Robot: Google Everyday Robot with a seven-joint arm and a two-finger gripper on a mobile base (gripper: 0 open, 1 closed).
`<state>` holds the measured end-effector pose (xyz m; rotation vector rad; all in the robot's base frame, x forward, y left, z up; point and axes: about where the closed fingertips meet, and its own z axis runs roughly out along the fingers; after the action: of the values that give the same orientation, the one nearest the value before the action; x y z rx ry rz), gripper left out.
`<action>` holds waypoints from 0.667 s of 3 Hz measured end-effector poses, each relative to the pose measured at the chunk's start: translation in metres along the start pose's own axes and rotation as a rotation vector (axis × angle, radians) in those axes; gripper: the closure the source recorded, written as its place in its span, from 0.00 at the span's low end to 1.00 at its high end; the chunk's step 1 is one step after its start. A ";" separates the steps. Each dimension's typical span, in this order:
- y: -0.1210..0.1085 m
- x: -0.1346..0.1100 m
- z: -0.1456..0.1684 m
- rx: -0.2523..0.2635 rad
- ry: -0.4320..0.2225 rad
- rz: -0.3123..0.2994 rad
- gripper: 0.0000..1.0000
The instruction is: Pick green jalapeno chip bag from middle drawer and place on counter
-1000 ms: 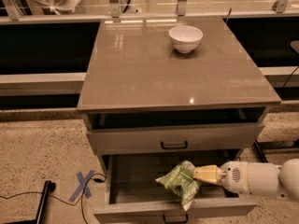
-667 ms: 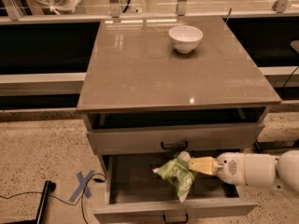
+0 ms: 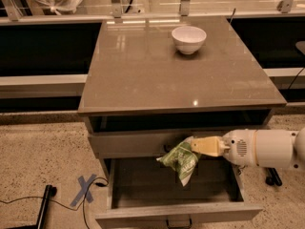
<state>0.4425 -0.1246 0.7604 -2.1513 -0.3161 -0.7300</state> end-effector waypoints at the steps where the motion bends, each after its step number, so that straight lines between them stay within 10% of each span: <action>1: -0.014 0.020 -0.012 -0.003 0.021 -0.032 1.00; 2: -0.012 0.044 0.004 -0.011 0.044 -0.046 1.00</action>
Offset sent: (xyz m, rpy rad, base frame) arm 0.0711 0.0288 0.0414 -0.0041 -0.1055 -0.0285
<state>0.4735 -0.1148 0.7925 -2.1410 -0.3401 -0.8058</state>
